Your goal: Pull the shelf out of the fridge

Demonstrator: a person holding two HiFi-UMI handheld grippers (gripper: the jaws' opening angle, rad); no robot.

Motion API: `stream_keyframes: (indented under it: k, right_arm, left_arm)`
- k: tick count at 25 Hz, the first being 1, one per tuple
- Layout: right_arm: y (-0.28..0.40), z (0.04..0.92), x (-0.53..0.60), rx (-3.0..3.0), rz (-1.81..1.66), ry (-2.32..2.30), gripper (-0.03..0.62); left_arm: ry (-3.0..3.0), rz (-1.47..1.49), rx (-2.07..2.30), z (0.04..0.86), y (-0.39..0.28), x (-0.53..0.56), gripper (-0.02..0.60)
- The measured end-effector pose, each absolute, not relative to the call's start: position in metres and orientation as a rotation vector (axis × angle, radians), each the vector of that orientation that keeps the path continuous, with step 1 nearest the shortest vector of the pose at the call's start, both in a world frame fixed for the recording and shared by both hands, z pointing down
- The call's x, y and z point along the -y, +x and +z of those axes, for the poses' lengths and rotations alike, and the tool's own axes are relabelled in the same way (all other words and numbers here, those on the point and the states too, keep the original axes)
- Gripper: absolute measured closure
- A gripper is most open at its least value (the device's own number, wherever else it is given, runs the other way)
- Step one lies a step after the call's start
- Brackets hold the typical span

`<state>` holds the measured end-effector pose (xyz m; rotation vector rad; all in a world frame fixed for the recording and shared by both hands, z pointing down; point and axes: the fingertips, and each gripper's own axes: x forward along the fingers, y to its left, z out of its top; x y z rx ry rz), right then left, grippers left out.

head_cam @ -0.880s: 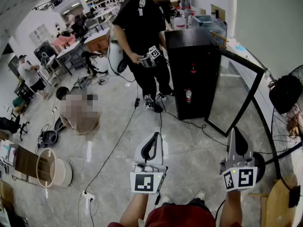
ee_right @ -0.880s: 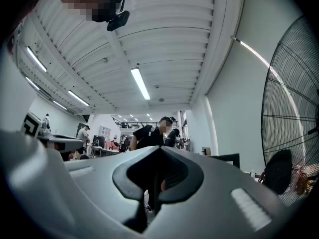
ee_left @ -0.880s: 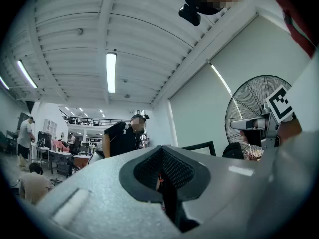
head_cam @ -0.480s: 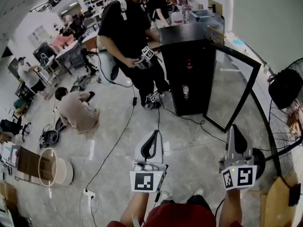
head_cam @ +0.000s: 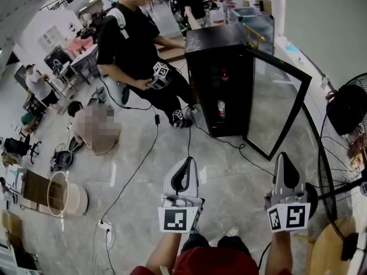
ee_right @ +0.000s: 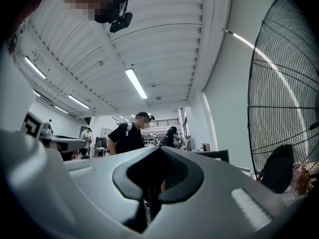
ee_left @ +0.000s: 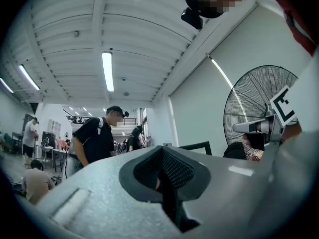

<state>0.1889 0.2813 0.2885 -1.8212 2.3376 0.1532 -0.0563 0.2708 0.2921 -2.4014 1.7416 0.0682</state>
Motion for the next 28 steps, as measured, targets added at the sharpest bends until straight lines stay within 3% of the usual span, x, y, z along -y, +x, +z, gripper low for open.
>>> stream_keyframes:
  k: [20,28]
  right_arm:
    - [0.211,0.299,-0.179,-2.37,0.15,-1.807,0.594]
    - [0.186,0.279,-0.095,-2.339,0.173,-1.845,0.594]
  left_arm:
    - [-2.382,0.121,-1.79,0.305,-0.04,-0.178,0.584]
    - [-2.393,0.134,-1.791,0.3,-0.077,-0.093,0.584]
